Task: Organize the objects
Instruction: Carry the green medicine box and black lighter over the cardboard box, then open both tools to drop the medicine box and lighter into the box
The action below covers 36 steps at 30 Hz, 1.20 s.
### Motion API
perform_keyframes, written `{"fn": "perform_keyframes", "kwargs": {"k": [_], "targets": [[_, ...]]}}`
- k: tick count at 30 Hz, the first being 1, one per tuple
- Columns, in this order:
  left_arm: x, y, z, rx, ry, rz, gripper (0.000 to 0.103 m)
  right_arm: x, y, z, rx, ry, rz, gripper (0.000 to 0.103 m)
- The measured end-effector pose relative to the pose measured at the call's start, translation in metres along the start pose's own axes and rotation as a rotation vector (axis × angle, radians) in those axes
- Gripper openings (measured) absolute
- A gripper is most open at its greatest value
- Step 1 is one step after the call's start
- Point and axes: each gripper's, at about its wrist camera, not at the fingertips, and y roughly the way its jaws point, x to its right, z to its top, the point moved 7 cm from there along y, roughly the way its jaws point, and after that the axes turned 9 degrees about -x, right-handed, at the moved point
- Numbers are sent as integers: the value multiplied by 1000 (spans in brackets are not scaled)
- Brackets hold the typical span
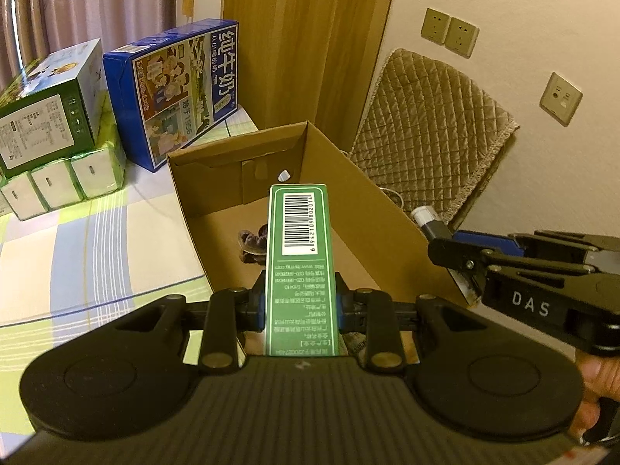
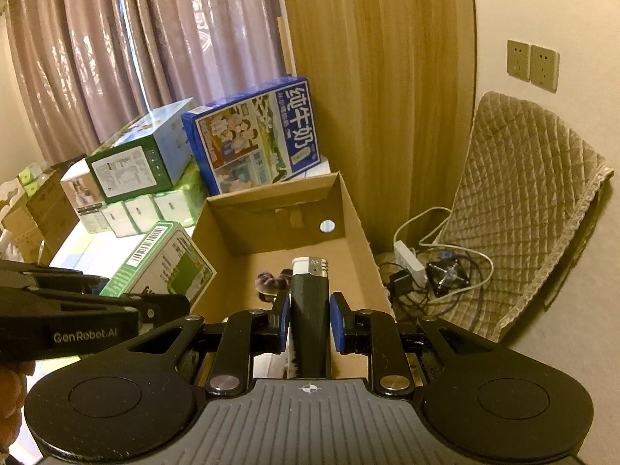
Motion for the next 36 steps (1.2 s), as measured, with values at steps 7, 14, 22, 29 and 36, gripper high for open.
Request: {"fn": "perform_keyframes", "kwargs": {"k": [7,14,22,29,36], "targets": [[-8,15,18,5,4,16,25,7,12,6,-7,18,-1,19],[-15,29,29,28,1,34,32,10,19,5,-16,25,-3,19],[-25,15,17,35,-18,35,33,11,16,-1,-19,33,-4,19],[-32,-2,1,45,-33,31,36,7,7,-3,-14,35,2,19],[-36,-10,-6,54,-43,36,42,1,5,1,-2,44,40,20]]}}
